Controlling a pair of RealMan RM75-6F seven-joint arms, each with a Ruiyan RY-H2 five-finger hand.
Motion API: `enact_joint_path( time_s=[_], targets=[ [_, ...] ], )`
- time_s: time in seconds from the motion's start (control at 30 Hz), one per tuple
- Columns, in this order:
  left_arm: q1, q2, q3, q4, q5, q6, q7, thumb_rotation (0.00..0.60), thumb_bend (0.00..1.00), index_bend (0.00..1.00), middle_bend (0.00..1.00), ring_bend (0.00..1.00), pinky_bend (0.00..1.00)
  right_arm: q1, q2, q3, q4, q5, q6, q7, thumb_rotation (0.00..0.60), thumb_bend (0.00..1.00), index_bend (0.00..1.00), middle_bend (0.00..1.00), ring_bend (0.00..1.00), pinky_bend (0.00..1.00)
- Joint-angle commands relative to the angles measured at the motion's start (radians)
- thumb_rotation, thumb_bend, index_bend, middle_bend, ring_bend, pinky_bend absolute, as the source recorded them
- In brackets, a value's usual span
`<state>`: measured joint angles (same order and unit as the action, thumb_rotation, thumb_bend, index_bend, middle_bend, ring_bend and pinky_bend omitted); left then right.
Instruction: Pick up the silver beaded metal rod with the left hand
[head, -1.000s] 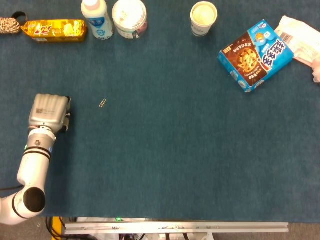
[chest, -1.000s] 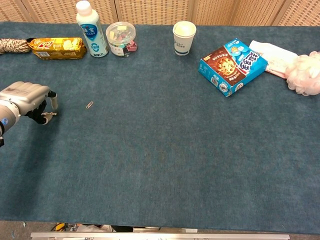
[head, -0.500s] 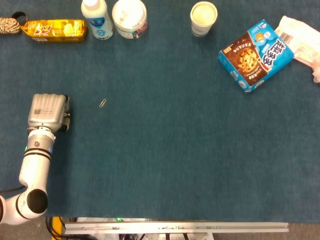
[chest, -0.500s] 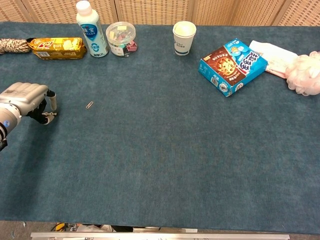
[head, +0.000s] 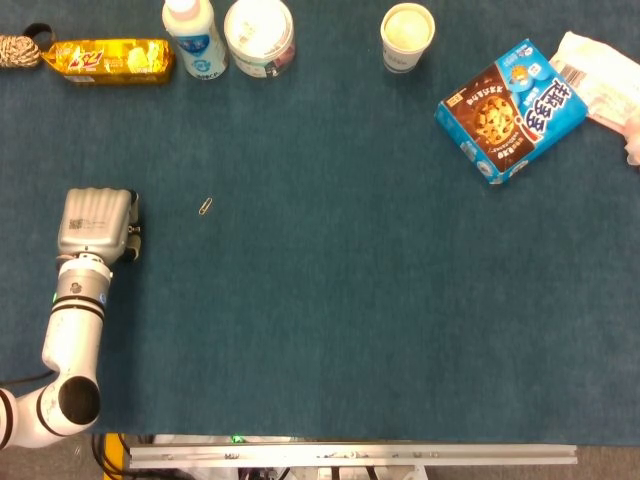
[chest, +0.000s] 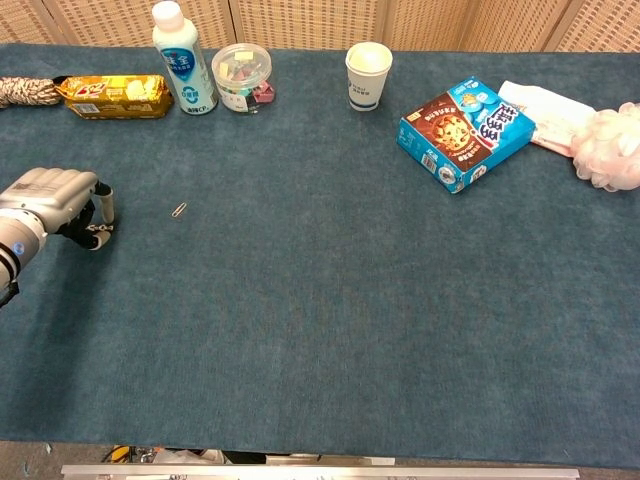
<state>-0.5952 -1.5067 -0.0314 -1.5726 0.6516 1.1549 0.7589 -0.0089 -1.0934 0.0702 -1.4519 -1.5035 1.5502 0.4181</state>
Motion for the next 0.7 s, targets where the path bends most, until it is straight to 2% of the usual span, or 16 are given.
enact_joint_path(
  time_s=[0.03, 0.7],
  targets=[
    [0.001, -0.002, -0.002, 0.004, 0.001, 0.000, 0.000, 0.600, 0.33, 0.45, 0.76, 0.82, 0.97, 0.000, 0.000, 0.001, -0.001, 0.000, 0.001, -0.001, 0.600, 0.15, 0.43, 0.52, 0.40, 0.36],
    [0.018, -0.026, -0.010, 0.051, 0.021, -0.017, -0.035, 0.600, 0.33, 0.47, 0.77, 0.83, 0.97, -0.007, 0.008, 0.001, -0.023, 0.001, 0.008, -0.023, 0.600, 0.15, 0.43, 0.52, 0.40, 0.36]
  ],
)
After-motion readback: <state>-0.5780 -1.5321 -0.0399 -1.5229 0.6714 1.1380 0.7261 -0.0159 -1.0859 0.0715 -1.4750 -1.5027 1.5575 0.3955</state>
